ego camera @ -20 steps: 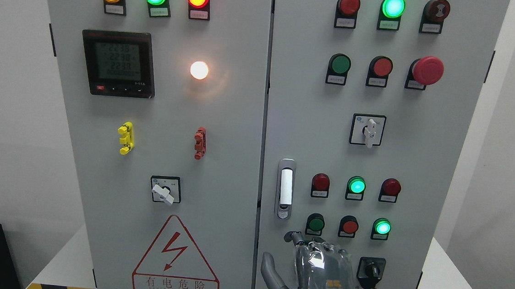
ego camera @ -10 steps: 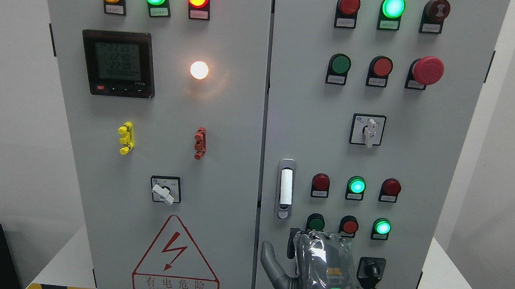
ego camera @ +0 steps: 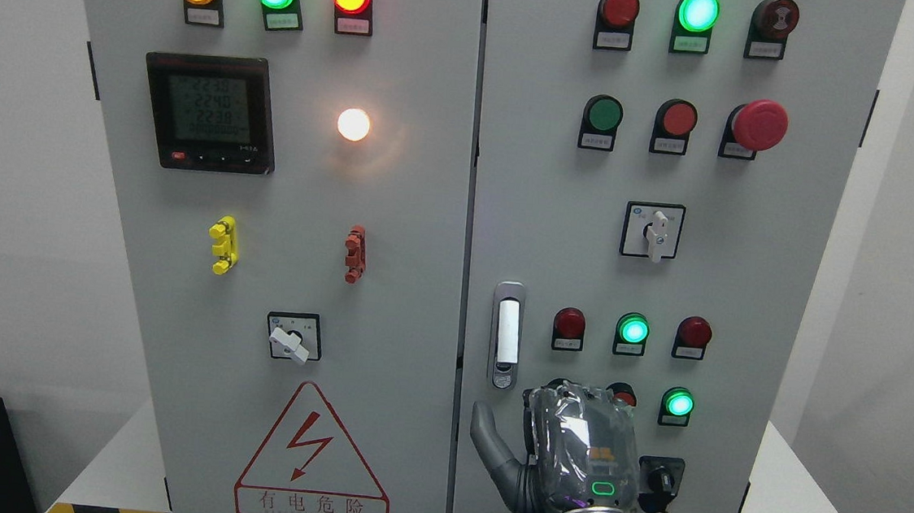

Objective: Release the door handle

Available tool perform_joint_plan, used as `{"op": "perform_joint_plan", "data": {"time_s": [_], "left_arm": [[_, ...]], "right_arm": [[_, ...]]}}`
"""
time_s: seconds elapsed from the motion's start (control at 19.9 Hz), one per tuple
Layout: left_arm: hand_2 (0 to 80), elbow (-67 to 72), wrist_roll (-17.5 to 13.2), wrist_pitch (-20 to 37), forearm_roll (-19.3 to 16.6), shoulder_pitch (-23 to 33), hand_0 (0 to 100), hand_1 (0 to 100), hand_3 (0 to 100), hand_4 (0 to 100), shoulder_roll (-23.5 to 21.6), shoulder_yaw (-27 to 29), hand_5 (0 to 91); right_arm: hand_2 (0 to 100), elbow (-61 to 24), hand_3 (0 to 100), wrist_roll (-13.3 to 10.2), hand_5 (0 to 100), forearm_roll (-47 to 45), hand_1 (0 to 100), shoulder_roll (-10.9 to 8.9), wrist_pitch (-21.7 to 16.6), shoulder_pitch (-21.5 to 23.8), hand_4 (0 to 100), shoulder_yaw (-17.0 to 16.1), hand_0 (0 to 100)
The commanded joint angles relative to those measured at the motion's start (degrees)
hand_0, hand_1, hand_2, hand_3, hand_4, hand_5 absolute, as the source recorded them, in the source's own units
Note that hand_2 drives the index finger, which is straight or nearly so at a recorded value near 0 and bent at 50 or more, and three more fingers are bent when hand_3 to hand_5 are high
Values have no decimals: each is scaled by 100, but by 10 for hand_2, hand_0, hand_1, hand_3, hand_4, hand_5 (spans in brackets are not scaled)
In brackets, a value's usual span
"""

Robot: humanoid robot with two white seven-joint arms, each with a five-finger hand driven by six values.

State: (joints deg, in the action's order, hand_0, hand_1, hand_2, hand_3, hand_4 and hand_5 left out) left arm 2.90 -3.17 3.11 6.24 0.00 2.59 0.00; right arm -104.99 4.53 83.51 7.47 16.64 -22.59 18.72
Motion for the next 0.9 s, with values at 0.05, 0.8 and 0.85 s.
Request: {"op": "perform_joint_plan", "data": {"time_s": [0.05,0.8,0.85], "left_arm": [[0,0,1,-4,0,-149,120,389,0,0,-4,97,0],[0,0,1,-4,0,-141,120,389,0,0,4,97,0],[0,0,1,-4,0,-149,120,389,0,0,-4,97,0]], "right_arm": [[1000,199,1000,65,981,7,38,0,6,-236,894,-175,379],[996,304,1000,242,983,-11,39,18,50,-474,892,-219,380],[996,304,1000,250,983,-11,39,18,50,-474,891,-219,380]]}}
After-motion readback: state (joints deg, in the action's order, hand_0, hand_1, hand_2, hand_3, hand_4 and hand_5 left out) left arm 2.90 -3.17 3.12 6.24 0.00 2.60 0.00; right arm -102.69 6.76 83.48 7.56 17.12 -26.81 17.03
